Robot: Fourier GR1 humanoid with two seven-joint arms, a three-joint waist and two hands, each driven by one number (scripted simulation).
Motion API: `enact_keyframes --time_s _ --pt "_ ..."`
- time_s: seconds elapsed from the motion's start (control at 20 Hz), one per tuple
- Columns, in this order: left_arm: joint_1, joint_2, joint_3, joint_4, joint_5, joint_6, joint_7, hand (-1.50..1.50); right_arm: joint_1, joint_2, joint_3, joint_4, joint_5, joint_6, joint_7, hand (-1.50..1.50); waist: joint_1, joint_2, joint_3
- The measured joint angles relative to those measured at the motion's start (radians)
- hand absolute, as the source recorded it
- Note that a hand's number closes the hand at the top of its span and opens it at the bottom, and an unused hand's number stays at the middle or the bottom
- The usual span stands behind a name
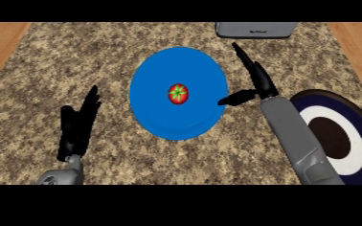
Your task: Pick the tomato from the plate and place it in the plate
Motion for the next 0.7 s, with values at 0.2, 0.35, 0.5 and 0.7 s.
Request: enact_keyframes --time_s 0.2,0.35,0.5,0.7 --pt "0.017 -0.005 -0.004 -0.002 -0.002 -0.008 -0.013 0.0 -0.003 -0.017 -0.032 0.03 -0.007 -0.013 -0.031 -1.5 0.0 0.0 0.0" --pt "0.024 0.007 0.009 -0.004 0.01 -0.027 -0.018 0.0 -0.016 -0.045 -0.057 0.065 -0.008 -0.029 -0.047 -1.5 0.002 0.0 0.0" --pt "0.031 0.0 -0.003 -0.045 -0.007 -0.013 0.015 0.0 -0.028 -0.07 -0.074 0.091 -0.008 -0.026 -0.05 -1.5 0.003 0.0 0.0" --pt "0.01 -0.011 -0.008 -0.029 -0.017 -0.008 0.022 0.0 -0.058 -0.092 -0.095 0.173 0.001 -0.04 -0.097 -1.5 0.006 0.002 0.0"
